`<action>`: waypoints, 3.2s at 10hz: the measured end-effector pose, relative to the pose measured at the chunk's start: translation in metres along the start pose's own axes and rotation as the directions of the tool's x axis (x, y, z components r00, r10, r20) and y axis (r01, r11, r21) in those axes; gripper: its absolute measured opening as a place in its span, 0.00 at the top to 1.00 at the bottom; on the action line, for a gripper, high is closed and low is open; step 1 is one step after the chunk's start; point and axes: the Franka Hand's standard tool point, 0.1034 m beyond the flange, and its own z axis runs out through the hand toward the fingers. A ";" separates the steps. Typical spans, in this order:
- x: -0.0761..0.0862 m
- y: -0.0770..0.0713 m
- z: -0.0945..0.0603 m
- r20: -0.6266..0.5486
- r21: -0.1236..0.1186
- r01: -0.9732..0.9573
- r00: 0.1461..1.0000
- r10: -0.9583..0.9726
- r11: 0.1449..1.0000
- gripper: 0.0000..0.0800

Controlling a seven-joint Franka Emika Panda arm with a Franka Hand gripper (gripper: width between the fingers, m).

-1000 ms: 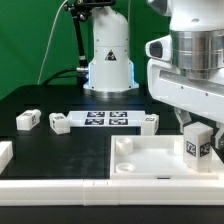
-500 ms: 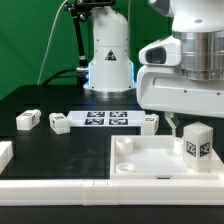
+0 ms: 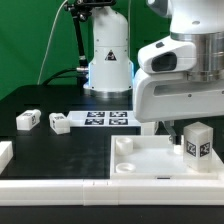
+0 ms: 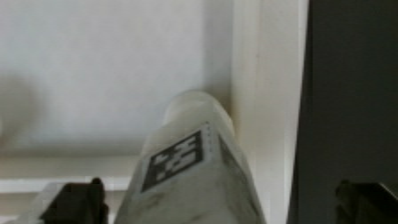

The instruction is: Assemble one leg

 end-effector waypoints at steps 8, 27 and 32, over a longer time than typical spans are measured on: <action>0.000 0.002 0.000 0.000 0.001 -0.002 1.000 0.002 1.000 0.64; -0.001 0.001 0.002 -0.017 0.050 -0.834 0.549 0.836 0.549 0.20; -0.001 -0.002 0.001 -0.041 -0.012 -0.378 0.925 0.377 0.926 0.19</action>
Offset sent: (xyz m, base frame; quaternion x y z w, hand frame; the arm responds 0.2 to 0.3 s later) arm 0.0000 0.0000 0.0000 0.0000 0.0000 0.0000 1.0000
